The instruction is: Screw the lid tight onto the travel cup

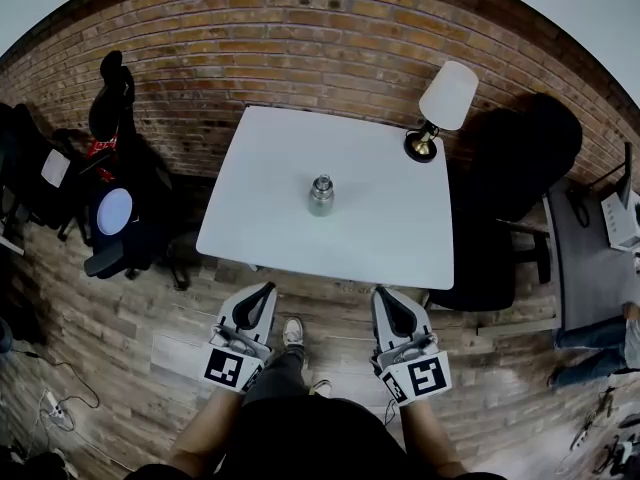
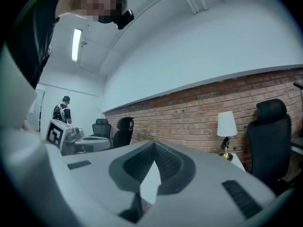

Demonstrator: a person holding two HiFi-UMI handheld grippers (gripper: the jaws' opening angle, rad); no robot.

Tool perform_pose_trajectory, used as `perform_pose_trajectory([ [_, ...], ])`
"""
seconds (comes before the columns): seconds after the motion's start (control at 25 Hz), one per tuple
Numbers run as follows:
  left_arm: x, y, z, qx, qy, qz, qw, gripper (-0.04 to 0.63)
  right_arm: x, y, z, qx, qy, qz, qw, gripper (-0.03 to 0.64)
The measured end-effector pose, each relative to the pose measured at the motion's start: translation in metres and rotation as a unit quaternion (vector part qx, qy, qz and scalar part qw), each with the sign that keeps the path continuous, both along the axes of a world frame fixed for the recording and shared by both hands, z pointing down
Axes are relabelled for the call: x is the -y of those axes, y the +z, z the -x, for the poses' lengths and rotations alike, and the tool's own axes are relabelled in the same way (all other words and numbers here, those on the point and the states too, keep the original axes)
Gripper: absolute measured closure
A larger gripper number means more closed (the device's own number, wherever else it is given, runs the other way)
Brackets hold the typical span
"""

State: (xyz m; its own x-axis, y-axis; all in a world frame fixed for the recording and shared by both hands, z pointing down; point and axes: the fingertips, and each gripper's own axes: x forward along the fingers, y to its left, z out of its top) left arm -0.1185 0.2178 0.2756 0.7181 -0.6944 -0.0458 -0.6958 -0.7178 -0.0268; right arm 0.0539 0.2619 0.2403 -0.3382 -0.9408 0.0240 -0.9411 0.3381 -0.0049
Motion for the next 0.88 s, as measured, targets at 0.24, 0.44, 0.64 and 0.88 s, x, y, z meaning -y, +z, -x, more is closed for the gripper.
perform_pose_trajectory([
  [0.24,0.087,0.004,-0.008,-0.015,0.021,0.009,0.9996,0.569,0.086,-0.010,0.007,-0.014,0.005,0.002,1.000,0.606],
  [0.44,0.135,0.007,-0.013,-0.033,0.041,0.048,0.9975,0.569,0.124,-0.011,0.011,-0.021,0.023,0.020,0.999,0.606],
  [0.64,0.169,0.020,-0.029,-0.034,0.067,0.050,0.9959,0.571,0.145,-0.006,0.008,-0.037,0.039,0.052,0.997,0.606],
  [0.88,0.188,0.020,-0.064,-0.042,0.085,0.072,0.9929,0.570,0.163,-0.002,-0.016,-0.038,0.045,0.063,0.996,0.606],
])
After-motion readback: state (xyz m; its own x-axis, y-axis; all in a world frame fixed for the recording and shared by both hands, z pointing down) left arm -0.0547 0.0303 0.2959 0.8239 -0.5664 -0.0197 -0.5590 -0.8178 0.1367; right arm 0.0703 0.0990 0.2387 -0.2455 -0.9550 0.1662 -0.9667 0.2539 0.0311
